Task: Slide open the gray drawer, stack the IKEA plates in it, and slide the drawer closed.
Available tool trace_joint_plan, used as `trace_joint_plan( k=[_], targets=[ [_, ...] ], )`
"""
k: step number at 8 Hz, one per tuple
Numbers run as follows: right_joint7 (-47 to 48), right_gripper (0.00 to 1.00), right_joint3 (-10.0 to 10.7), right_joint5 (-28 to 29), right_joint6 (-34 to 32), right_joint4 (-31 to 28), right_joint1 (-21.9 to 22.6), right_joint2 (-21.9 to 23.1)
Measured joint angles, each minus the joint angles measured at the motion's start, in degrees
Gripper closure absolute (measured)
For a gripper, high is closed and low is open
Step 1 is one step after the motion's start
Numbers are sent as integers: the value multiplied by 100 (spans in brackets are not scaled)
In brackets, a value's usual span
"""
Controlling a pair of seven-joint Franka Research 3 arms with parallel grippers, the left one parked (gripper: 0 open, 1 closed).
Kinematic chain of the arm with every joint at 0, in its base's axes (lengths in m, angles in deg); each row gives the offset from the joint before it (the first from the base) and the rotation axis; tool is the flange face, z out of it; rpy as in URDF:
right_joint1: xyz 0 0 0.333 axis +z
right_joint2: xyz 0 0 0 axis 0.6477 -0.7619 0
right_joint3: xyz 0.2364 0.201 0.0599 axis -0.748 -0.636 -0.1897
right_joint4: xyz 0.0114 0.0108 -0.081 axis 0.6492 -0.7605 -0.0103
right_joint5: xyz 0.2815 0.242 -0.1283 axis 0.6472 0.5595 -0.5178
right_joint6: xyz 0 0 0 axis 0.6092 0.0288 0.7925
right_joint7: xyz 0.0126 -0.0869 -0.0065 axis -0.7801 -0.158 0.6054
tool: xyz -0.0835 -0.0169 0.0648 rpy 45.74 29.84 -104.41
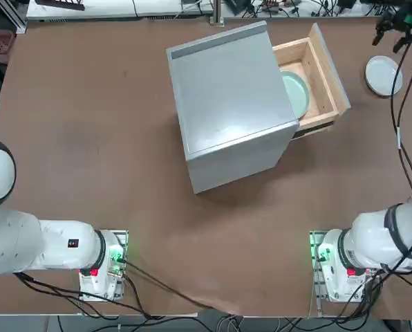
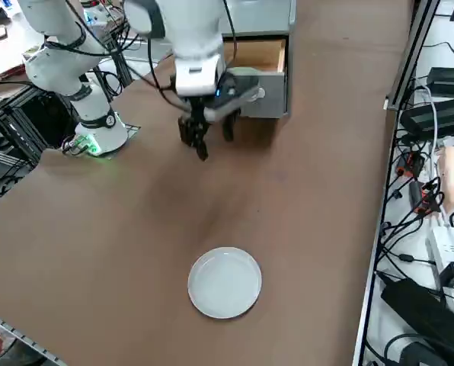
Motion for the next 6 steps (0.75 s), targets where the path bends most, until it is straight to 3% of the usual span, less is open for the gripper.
trace_joint_plan(
  k=[3, 6],
  targets=[
    [942, 5, -1, 4, 946, 15, -652, -830],
    [1217, 9, -4, 20, 1588, 25, -1219, -1488]
  ],
)
